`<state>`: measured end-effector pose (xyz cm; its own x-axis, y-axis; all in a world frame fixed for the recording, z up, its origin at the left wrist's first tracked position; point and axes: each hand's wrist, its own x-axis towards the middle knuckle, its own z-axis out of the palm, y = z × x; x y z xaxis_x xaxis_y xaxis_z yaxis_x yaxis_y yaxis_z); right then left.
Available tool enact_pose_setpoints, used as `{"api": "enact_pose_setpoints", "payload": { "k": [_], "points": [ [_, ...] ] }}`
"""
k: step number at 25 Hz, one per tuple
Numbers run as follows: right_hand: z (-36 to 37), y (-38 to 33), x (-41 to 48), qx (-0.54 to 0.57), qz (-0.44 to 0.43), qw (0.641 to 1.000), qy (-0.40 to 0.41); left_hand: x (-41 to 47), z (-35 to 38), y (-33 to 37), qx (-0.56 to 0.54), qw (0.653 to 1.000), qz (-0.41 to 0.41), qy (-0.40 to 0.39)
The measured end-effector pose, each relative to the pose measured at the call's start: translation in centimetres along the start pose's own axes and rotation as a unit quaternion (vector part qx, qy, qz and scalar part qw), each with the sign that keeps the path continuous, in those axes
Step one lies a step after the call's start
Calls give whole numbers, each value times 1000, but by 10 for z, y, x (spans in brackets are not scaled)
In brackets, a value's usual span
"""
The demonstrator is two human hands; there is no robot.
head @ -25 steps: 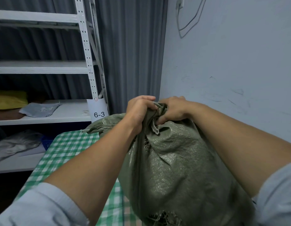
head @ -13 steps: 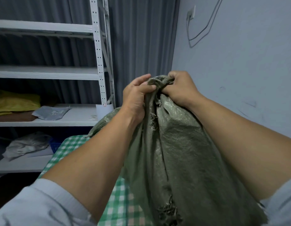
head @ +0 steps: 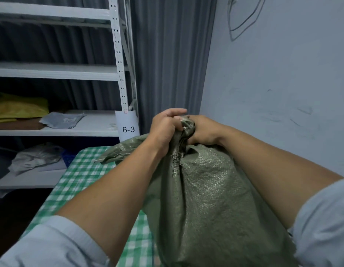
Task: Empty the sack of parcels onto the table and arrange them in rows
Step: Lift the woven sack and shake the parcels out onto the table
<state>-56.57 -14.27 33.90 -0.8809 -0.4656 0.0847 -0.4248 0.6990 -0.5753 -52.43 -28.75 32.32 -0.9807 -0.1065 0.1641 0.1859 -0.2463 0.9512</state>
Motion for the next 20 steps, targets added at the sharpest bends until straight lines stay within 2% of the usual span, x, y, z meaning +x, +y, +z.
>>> {"api": "enact_pose_setpoints", "payload": {
  "k": [2,5,8,12,16,19,20],
  "points": [
    [13,-6,-3,4,15,1000,-15,-6,-6,-6,10,1000,-1,-26],
    [29,-7,-2,49,27,998,12,-10,-19,-11,-6,999,-9,-32],
    [35,-1,4,65,14,997,35,-11,-55,-28,122,992,-1,-13],
    [27,-11,7,100,-6,994,46,-17,-103,-65,239,966,-87,-38],
    [25,-30,4,126,-29,992,9,-12,-95,-74,174,973,-129,-81],
    [29,-26,4,168,-6,985,30,-16,-85,-76,130,971,-150,-134],
    [33,-24,4,173,-3,984,47,-19,-80,-76,127,971,-157,-129]
  ]
}}
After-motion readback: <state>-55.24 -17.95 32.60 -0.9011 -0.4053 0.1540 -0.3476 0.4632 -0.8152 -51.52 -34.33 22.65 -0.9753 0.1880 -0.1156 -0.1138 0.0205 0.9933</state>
